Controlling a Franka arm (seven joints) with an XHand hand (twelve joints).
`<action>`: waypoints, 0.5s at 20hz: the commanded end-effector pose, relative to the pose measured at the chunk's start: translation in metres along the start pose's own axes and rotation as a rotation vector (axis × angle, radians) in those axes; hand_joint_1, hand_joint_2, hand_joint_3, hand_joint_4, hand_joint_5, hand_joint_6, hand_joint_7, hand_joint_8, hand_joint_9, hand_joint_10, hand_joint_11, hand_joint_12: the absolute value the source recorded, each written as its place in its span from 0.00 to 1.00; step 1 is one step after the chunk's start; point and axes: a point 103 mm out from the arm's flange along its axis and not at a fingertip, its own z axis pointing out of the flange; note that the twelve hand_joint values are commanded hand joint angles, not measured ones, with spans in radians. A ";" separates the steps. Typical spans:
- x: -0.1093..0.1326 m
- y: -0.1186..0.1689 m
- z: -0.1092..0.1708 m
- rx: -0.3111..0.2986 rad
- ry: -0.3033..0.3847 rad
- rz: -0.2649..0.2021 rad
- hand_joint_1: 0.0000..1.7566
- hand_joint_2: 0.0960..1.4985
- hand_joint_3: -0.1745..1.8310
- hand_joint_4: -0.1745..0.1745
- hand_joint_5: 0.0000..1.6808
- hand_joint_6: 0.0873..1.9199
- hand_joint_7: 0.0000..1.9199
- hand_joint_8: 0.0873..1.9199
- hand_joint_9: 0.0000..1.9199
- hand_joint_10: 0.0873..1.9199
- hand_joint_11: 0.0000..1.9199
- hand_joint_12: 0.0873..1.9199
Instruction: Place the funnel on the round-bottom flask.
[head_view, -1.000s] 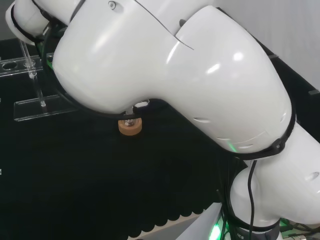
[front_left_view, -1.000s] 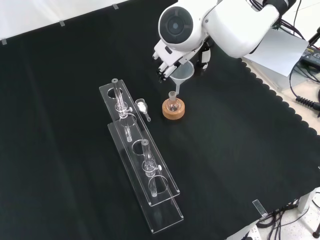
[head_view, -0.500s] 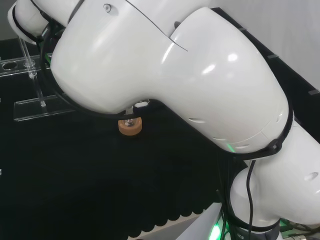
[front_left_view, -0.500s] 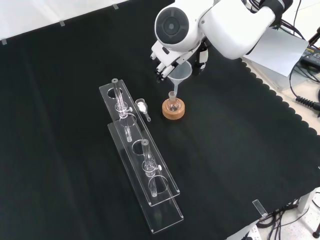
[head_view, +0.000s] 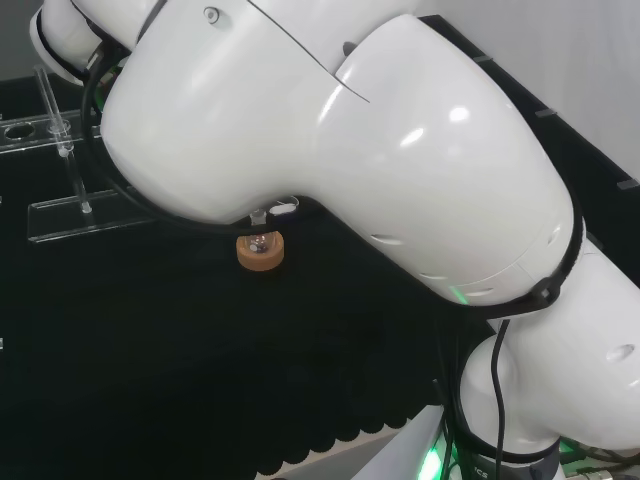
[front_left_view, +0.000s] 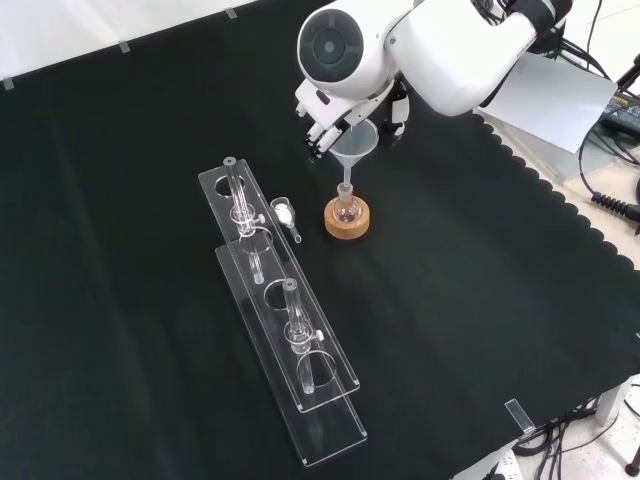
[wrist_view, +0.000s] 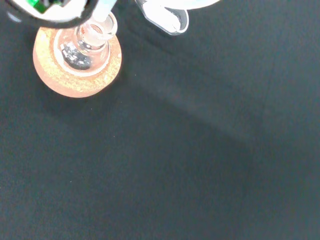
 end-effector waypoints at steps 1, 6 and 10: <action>0.000 0.003 0.002 0.006 0.003 -0.004 0.47 0.48 0.41 0.42 0.31 0.25 0.30 0.32 0.53 0.19 0.33 0.65; 0.003 0.007 0.004 0.014 0.004 -0.007 0.47 0.48 0.41 0.42 0.31 0.25 0.30 0.32 0.53 0.19 0.33 0.65; 0.002 0.009 0.005 0.018 0.004 -0.009 0.47 0.48 0.41 0.42 0.31 0.25 0.30 0.32 0.53 0.19 0.33 0.65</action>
